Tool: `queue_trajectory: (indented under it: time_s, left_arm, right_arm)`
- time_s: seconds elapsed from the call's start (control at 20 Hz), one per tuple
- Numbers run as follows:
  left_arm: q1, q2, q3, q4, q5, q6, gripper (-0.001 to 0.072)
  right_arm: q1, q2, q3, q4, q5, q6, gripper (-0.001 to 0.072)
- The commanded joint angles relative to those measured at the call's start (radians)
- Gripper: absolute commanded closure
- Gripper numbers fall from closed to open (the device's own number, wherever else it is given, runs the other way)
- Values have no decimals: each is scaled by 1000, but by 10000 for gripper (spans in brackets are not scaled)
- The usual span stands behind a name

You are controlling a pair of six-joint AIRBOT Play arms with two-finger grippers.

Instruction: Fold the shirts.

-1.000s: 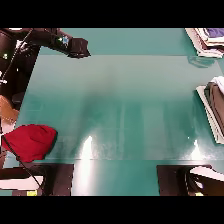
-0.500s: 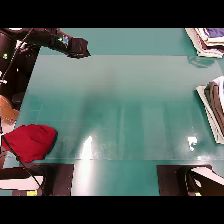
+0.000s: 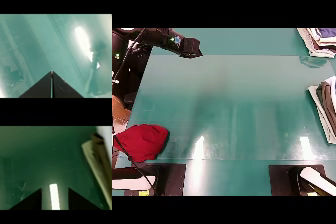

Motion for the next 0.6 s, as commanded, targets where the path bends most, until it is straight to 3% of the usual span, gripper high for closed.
queue_trajectory:
  time_s: [0.0, 0.1, 0.3, 0.55]
  left_arm:
    - [-1, 0, 0, 0, 7, 0, 682]
    - [-1, 0, 0, 0, 7, 0, 682]
    - [-1, 0, 0, 0, 7, 0, 682]
    - [-1, 0, 0, 0, 7, 0, 682]
  right_arm:
    - [322, -1, 2, 33, -82, 2, 507]
    - [457, -1, 2, 31, -129, 1, 699]
    - [598, -1, 2, 31, -163, 0, 696]
    - [607, -1, 2, 31, -158, 1, 696]
